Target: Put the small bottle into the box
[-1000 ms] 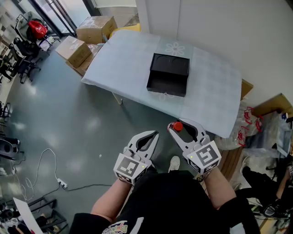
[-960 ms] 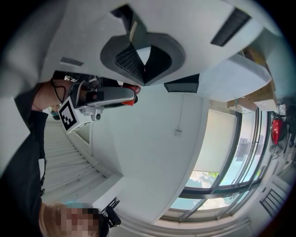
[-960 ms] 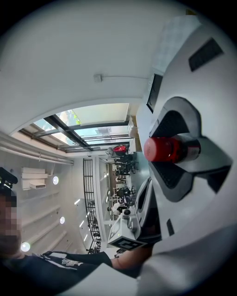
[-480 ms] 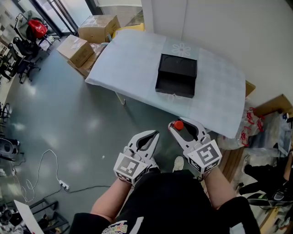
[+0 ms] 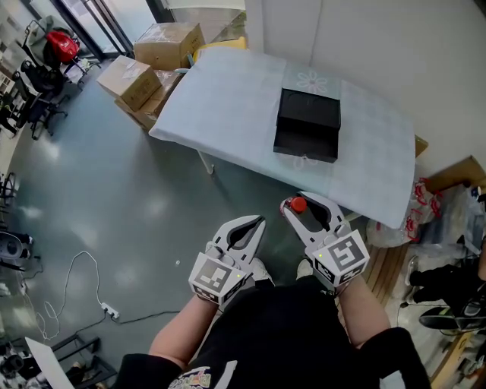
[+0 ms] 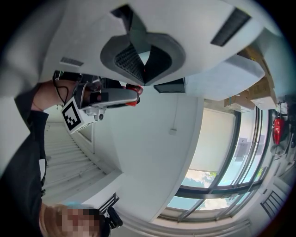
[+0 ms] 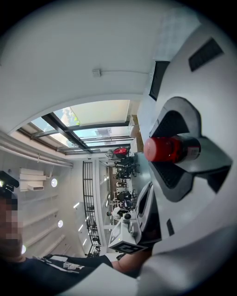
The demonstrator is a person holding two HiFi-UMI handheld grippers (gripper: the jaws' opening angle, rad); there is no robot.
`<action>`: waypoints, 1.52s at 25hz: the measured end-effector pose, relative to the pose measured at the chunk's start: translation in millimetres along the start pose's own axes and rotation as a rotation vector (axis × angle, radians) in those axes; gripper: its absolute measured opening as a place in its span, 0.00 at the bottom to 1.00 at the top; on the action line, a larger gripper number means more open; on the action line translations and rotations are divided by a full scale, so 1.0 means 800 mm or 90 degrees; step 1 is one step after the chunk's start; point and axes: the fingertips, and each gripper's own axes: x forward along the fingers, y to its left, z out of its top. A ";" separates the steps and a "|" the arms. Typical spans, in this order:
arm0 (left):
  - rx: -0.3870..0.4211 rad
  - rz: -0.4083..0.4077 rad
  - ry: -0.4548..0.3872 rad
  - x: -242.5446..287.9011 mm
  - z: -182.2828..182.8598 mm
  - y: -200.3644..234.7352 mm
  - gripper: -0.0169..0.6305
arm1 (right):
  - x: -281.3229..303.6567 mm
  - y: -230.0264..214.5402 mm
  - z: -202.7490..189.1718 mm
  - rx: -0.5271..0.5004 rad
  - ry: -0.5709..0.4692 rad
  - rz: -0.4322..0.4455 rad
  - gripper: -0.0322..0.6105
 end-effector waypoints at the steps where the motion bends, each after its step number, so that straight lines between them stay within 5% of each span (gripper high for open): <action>1: 0.002 0.000 -0.001 -0.003 -0.001 0.004 0.04 | 0.004 0.002 0.000 0.001 -0.001 -0.002 0.30; 14: -0.007 0.011 0.007 0.028 -0.001 0.025 0.04 | 0.030 -0.029 0.002 0.003 0.004 0.015 0.30; 38: -0.047 0.053 0.040 0.220 -0.002 0.076 0.04 | 0.099 -0.236 -0.025 0.011 0.049 0.056 0.30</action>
